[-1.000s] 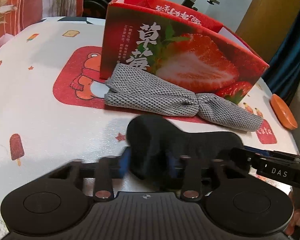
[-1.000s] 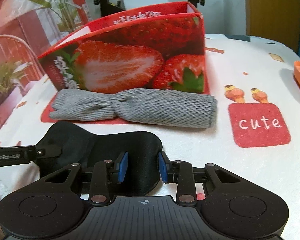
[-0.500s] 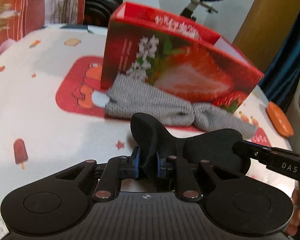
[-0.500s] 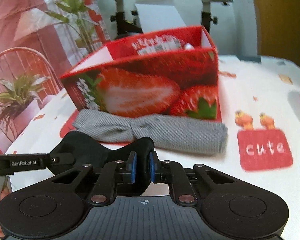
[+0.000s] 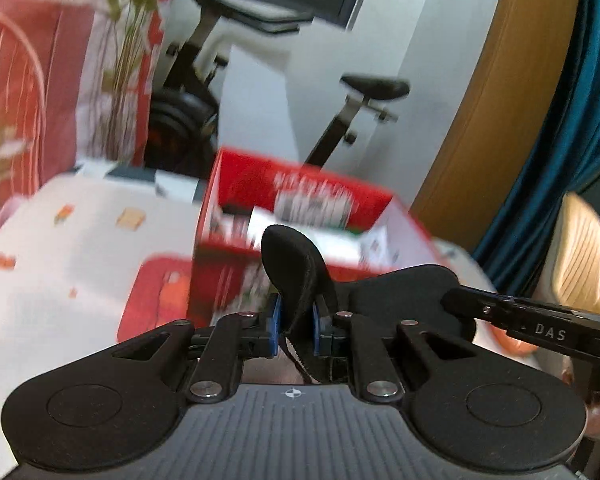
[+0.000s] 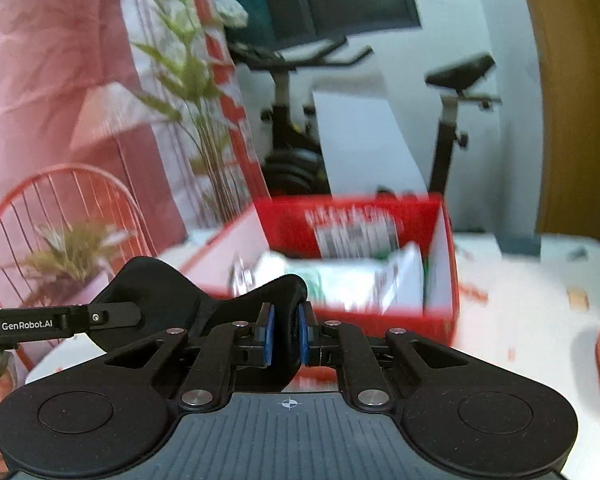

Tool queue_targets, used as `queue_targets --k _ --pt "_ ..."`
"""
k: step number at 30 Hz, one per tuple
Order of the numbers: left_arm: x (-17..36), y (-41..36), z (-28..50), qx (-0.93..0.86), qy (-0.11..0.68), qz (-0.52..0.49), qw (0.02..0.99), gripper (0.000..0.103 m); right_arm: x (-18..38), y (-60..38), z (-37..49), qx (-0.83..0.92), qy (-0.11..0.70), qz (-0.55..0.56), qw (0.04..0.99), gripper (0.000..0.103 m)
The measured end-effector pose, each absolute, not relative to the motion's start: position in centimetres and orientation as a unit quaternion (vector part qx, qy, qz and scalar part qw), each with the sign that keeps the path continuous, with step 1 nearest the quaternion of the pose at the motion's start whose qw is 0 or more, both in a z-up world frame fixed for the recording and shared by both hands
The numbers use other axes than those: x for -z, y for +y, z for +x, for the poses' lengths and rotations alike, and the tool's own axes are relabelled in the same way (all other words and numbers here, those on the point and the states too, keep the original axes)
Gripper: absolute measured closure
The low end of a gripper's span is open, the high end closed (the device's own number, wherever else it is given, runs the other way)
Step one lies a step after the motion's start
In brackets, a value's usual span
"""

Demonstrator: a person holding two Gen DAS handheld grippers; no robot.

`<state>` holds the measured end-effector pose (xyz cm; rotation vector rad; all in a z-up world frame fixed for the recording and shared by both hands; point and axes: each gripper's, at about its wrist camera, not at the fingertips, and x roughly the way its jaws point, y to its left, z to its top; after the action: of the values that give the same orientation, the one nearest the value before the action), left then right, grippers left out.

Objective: Organize soft objects
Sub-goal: 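Lift the black eye mask with both tools over the red box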

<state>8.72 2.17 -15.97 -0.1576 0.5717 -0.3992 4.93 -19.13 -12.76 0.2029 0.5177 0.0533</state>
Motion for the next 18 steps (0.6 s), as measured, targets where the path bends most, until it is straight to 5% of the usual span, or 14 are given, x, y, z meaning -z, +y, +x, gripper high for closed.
queue_targets --k 8,18 --pt "10.6 1.1 13.0 0.203 0.218 -0.072 0.952 0.087 7.6 -20.5 11.0 -0.029 0.229 0.049 0.972 0.092" --pt "8.8 -2.4 20.2 0.204 0.188 -0.014 0.961 0.087 7.6 -22.7 19.4 0.001 0.221 0.006 0.975 0.091"
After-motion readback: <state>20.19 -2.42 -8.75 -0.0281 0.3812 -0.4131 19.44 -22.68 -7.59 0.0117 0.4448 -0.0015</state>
